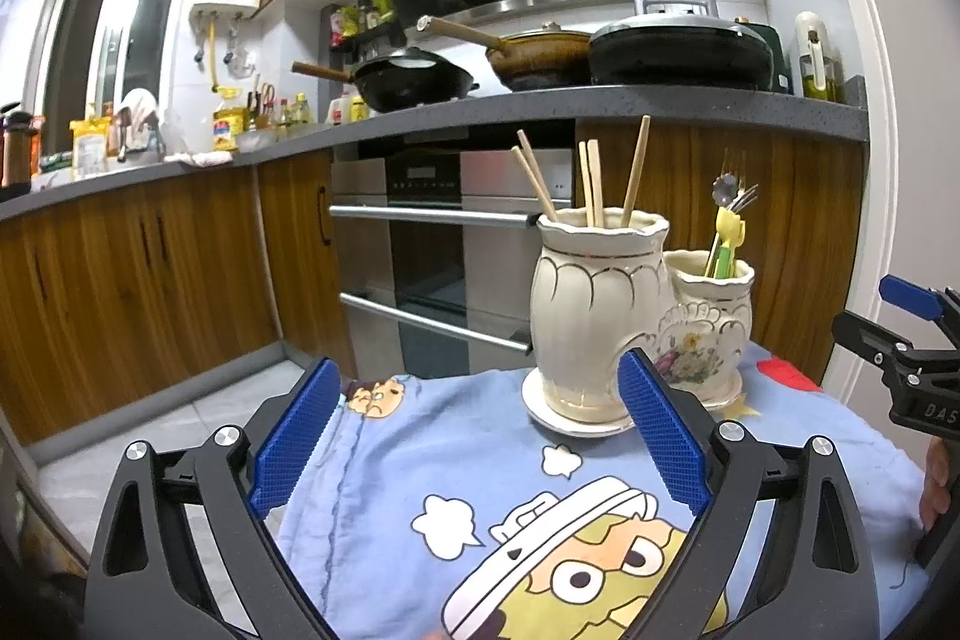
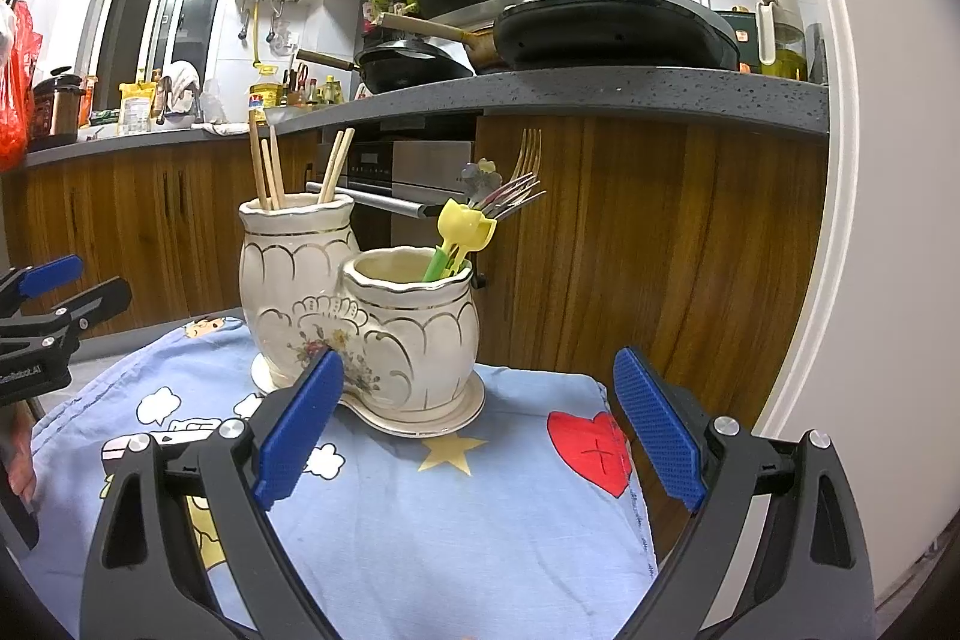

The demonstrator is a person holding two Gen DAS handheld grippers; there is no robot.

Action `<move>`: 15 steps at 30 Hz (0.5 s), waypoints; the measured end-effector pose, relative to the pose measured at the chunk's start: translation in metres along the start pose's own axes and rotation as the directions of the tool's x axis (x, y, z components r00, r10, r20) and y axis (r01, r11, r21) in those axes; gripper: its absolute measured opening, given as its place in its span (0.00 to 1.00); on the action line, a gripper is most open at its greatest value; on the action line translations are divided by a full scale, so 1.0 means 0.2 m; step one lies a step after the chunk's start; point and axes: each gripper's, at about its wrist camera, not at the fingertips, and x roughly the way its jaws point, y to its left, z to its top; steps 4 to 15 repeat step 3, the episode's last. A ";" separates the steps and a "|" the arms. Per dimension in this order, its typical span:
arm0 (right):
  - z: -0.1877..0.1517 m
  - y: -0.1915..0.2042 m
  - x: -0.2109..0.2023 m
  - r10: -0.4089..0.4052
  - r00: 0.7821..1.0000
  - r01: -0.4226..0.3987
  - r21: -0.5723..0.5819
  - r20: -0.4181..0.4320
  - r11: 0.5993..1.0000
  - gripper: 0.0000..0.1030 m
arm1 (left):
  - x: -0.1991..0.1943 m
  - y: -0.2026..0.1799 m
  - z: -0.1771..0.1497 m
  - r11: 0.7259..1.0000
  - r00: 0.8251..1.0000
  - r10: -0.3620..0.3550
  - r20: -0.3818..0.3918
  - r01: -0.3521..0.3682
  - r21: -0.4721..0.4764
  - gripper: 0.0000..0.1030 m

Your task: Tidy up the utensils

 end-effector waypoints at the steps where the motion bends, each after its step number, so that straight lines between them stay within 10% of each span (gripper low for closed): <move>1: 0.00 0.00 0.00 0.000 1.000 0.000 0.000 0.000 1.000 0.88 | 0.00 0.00 0.00 1.000 1.000 0.000 0.000 0.000 -0.001 0.91; 15: 0.00 0.00 0.00 0.001 1.000 -0.001 0.001 -0.001 1.000 0.88 | 0.00 0.01 0.00 1.000 1.000 -0.001 -0.004 0.001 0.001 0.91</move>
